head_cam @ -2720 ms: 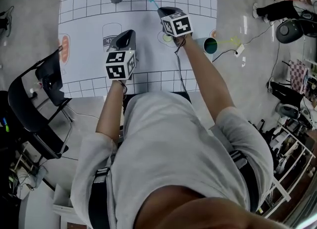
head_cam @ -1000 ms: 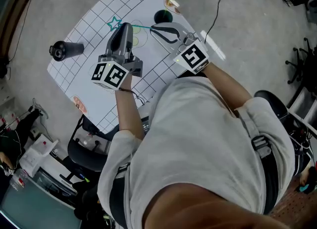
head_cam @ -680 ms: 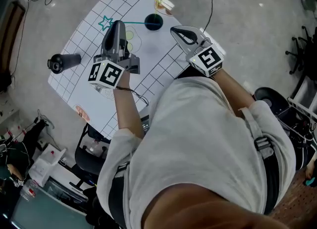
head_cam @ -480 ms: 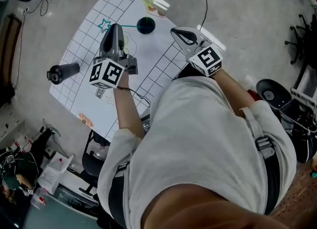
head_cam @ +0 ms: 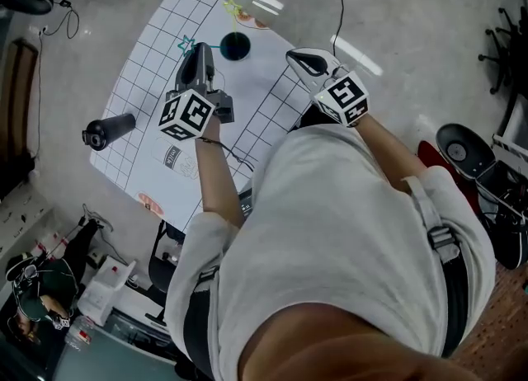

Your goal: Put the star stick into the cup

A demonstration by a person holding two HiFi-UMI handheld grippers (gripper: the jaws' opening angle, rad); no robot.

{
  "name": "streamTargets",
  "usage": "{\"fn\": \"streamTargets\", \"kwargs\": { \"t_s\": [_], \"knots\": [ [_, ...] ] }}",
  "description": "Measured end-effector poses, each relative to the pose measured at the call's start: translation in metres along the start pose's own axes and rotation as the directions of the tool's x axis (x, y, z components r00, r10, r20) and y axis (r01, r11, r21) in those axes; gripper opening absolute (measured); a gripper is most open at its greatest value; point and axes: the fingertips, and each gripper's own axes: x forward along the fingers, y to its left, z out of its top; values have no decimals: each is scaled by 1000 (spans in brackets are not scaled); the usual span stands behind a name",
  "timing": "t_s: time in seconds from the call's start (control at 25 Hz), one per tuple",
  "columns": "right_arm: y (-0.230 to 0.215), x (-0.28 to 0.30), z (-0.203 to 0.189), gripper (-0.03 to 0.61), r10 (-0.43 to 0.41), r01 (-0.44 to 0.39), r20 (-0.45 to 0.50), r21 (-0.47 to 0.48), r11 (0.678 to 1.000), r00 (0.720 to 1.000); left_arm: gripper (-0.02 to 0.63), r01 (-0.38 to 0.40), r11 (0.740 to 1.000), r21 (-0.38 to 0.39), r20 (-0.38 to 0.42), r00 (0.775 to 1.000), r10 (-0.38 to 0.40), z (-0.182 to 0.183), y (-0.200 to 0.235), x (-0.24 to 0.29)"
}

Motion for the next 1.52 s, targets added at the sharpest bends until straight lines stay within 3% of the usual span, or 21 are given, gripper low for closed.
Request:
{"fn": "streamTargets", "kwargs": {
  "t_s": [0.24,0.52,0.72,0.88,1.04,1.2,1.36,1.52],
  "knots": [
    [7,3,1,0,17,-17,-8,7,1000,1000,20,-48,998,35,-86,995,51,-28,6,8],
    [13,-2,-6,1,-1,2,-34,9,1000,999,34,-26,999,34,-121,992,30,-43,7,9],
    [20,-7,-12,2,-21,23,-46,35,999,999,103,-6,999,35,-126,992,11,-50,7,3],
    [22,-7,-13,2,-24,26,-39,39,999,999,114,-28,999,45,-122,992,33,-56,14,-9],
    [27,-4,-10,2,20,-19,-27,39,999,999,114,-85,995,50,-129,987,91,-68,19,-27],
    [31,-1,7,0,121,-121,13,6,993,993,86,-179,983,48,-74,981,182,-70,4,-49],
    [32,-11,29,0,247,-246,80,-29,969,966,11,-300,950,85,17,954,300,-72,-33,-66],
    [24,-31,42,-2,309,-300,117,-90,950,944,3,-416,903,112,114,908,404,-77,-74,-74]
  ]
}}
